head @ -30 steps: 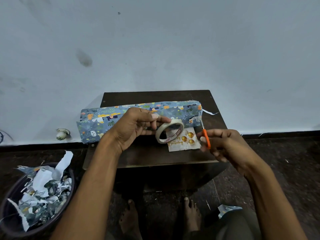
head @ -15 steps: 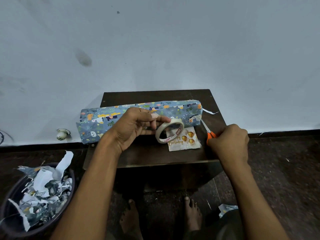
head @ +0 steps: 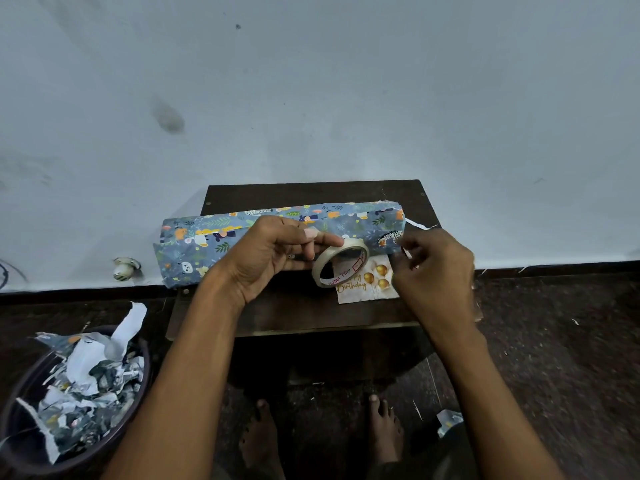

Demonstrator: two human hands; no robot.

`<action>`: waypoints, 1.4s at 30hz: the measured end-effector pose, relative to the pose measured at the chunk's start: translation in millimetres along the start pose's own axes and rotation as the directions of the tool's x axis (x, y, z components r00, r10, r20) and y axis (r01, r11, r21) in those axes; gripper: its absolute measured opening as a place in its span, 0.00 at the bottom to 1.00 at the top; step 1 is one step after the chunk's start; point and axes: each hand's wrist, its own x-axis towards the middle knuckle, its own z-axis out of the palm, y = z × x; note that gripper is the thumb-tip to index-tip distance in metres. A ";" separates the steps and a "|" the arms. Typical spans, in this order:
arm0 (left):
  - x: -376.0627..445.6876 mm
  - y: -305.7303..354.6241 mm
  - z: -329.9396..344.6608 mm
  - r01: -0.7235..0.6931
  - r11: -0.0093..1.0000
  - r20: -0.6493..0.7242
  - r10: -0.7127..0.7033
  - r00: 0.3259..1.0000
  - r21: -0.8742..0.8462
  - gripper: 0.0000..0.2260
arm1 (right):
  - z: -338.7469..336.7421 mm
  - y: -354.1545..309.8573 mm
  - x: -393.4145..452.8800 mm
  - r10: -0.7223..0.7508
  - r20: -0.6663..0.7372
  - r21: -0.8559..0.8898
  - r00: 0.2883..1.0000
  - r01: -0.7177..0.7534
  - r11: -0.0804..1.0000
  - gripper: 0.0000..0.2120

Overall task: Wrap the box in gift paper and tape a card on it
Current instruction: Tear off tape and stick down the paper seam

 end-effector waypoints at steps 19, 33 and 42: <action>2.4 -3.5 0.2 0.009 0.999 0.021 -0.009 1.000 0.034 0.11 | 6.7 6.2 2.2 -0.184 0.169 0.311 0.968 0.124 0.942 0.13; 1.5 -1.9 2.7 0.013 0.999 -0.012 -0.012 1.000 0.046 0.10 | -3.6 11.8 -5.5 -0.006 0.459 -0.098 0.888 0.057 0.994 0.15; 3.0 -1.9 1.3 0.000 0.998 -0.034 0.002 0.999 0.059 0.10 | 0.4 -4.3 -6.4 0.014 0.465 -0.084 0.885 0.029 0.996 0.07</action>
